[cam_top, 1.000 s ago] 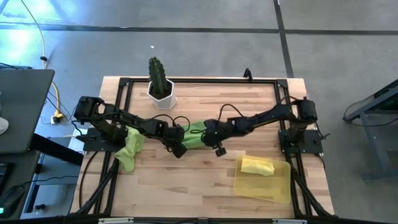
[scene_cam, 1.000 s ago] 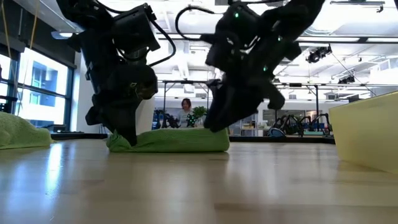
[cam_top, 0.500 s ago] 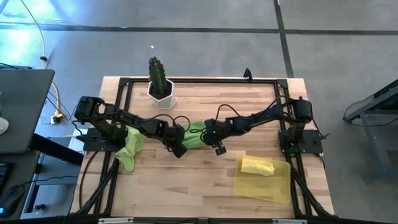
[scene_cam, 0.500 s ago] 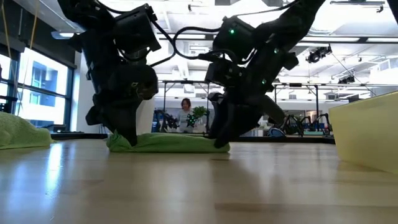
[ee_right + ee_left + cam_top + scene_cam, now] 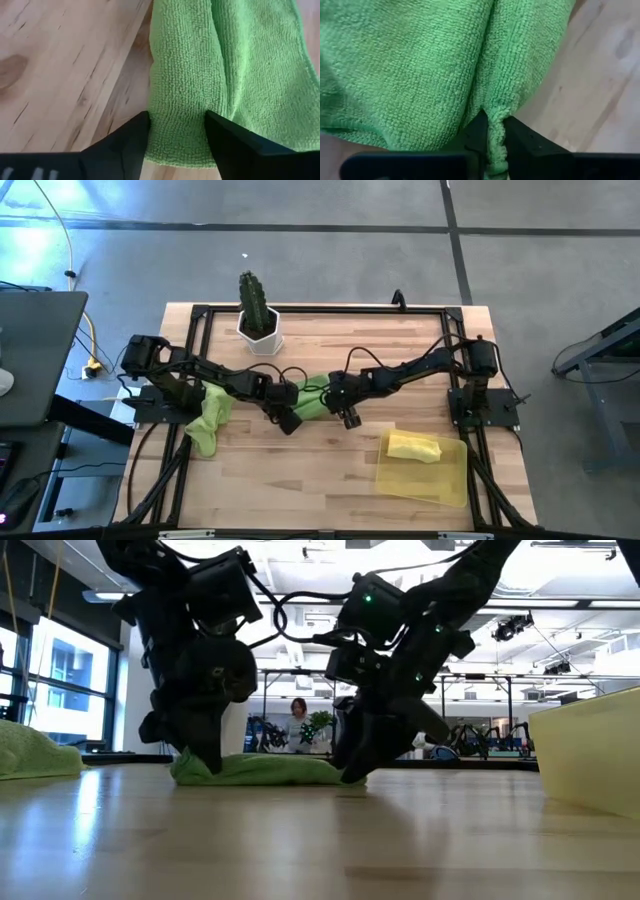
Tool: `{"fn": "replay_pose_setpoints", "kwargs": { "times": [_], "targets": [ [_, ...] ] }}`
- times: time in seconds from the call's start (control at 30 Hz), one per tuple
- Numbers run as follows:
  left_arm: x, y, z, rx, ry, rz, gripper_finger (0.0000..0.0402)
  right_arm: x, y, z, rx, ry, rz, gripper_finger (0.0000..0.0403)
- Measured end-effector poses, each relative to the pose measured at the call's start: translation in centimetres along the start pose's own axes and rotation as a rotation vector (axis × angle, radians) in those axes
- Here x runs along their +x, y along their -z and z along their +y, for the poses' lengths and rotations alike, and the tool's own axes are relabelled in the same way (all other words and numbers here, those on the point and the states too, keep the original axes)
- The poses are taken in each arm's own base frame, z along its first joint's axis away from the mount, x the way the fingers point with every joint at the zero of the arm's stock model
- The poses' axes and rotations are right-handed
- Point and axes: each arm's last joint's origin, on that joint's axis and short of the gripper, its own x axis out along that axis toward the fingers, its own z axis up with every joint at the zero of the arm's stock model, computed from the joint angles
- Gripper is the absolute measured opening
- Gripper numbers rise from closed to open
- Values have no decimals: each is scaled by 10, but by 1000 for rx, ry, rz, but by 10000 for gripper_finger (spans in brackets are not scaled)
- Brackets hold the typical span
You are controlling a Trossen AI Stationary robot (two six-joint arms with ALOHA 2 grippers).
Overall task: Roll microfiber towels into tight, uniform cylinder then place into a basket
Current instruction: Roll the green towel
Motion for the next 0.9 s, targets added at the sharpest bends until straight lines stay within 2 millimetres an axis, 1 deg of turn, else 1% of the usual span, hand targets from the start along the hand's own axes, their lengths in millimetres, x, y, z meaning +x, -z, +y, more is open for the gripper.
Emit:
{"fn": "replay_pose_setpoints", "kwargs": {
  "times": [0.1,0.23,0.37,0.5,0.63,0.77,0.83,0.9],
  "targets": [
    [-6,-1,-2,13,11,10,72,0,1,0,8,-20,5,163],
    [-20,-3,-7,88,1,24,107,1,2,0,10,-23,9,125],
    [-36,-6,-10,195,-80,53,128,1,2,0,42,-18,11,96],
    [-48,-7,-17,312,-141,52,133,1,2,0,76,-18,12,70],
    [-54,-1,-34,490,-97,16,128,1,2,0,113,-17,11,37],
    [-53,9,-51,654,-69,-41,124,0,2,0,139,-17,10,11],
    [-50,14,-57,720,-102,-96,123,0,2,0,139,-18,10,8],
    [-44,20,-58,771,-170,-127,123,1,2,0,150,-17,7,9]
  ]
}}
